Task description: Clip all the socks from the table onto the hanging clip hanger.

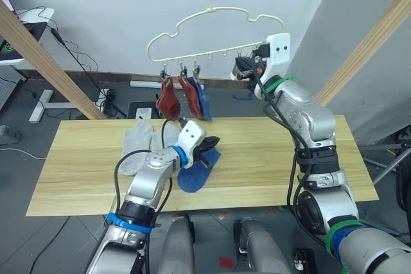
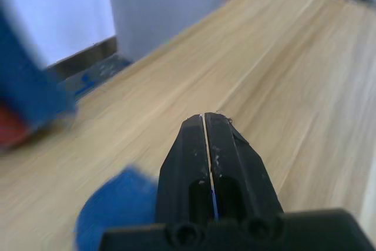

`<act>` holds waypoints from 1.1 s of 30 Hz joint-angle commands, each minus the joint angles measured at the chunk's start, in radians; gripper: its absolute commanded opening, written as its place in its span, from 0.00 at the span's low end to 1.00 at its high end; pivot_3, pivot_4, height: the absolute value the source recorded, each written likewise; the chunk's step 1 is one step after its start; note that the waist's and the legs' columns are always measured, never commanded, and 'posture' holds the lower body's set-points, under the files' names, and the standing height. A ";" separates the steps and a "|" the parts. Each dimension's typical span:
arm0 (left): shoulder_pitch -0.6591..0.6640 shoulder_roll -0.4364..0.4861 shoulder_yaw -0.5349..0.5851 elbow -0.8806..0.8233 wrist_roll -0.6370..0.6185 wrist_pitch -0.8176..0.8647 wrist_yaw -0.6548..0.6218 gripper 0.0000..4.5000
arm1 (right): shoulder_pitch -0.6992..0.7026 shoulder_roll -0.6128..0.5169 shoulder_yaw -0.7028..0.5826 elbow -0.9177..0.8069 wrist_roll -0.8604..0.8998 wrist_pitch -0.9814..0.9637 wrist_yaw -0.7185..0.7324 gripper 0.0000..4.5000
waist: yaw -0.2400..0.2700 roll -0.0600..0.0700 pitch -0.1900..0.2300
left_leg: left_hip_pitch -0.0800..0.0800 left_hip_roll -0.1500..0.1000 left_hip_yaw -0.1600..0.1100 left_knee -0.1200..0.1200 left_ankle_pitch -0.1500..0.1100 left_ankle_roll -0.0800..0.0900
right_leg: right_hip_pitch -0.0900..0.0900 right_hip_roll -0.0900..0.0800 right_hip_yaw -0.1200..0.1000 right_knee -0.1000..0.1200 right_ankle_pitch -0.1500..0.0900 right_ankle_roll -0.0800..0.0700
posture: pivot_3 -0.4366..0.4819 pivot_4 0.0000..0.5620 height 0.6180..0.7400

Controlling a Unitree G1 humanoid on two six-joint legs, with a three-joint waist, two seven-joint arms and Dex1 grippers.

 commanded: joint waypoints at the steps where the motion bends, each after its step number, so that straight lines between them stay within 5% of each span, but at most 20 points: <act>1: 0.004 0.012 -0.005 -0.042 0.021 -0.016 0.018 0.00 | -0.003 -0.002 -0.012 -0.005 0.011 0.015 0.000 0.00 | 0.003 0.000 0.000 | 0.000 0.000 0.000 0.000 0.000 0.000 | 0.000 0.000 0.000 0.000 0.000 0.000 | 0.49 0.52 1.00; 9: 0.021 0.040 -0.063 -0.040 0.074 0.148 0.040 0.52 | 0.010 0.020 -0.010 -0.023 0.008 0.027 -0.017 0.00 | 0.002 0.000 0.000 | -0.001 0.000 0.000 0.000 0.000 0.000 | 0.000 0.000 0.000 -0.001 0.000 0.000 | 0.49 0.52 1.00; 17: -0.047 0.042 -0.071 0.075 0.130 0.123 0.079 1.00 | 0.012 0.020 -0.010 -0.020 0.001 0.027 -0.022 0.00 | 0.001 0.000 0.000 | 0.000 0.000 0.000 0.000 0.000 0.000 | 0.000 0.000 0.000 -0.001 0.000 0.000 | 0.48 0.53 1.00; 33: -0.116 -0.004 -0.169 0.305 0.226 0.052 0.042 1.00 | 0.007 0.026 -0.005 -0.016 -0.003 0.027 -0.034 0.00 | 0.002 0.000 0.000 | 0.000 0.000 0.000 0.000 0.000 0.001 | 0.001 0.000 0.000 -0.002 0.000 0.000 | 0.47 0.51 1.00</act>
